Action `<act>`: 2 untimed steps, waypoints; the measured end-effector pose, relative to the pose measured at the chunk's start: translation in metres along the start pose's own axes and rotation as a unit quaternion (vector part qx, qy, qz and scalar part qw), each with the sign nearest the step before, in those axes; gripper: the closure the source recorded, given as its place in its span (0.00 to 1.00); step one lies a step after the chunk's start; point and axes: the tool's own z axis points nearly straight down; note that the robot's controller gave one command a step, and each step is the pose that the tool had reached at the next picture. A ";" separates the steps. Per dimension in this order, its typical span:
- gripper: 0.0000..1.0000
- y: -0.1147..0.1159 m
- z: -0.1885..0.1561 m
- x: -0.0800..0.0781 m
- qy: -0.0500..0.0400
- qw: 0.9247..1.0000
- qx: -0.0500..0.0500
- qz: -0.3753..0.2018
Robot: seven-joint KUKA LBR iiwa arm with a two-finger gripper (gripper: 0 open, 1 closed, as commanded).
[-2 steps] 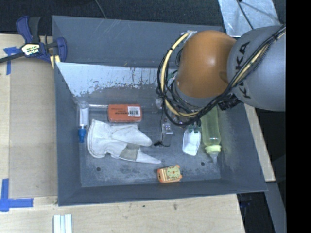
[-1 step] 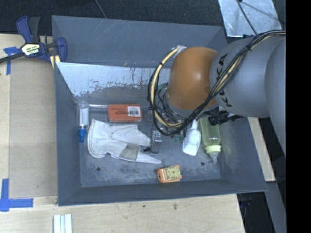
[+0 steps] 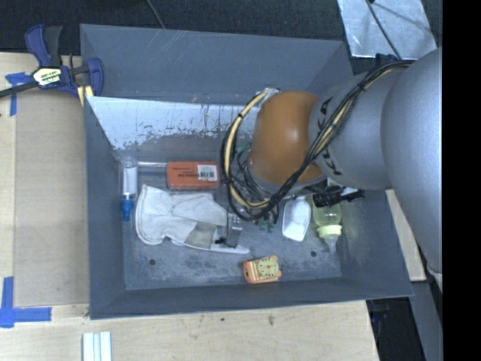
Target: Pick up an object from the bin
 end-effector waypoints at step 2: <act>0.00 -0.002 0.018 0.020 -0.001 0.999 0.000 0.048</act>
Offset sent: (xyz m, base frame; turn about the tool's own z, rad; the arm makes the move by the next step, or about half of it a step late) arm -0.0221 0.0027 -0.0217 0.0926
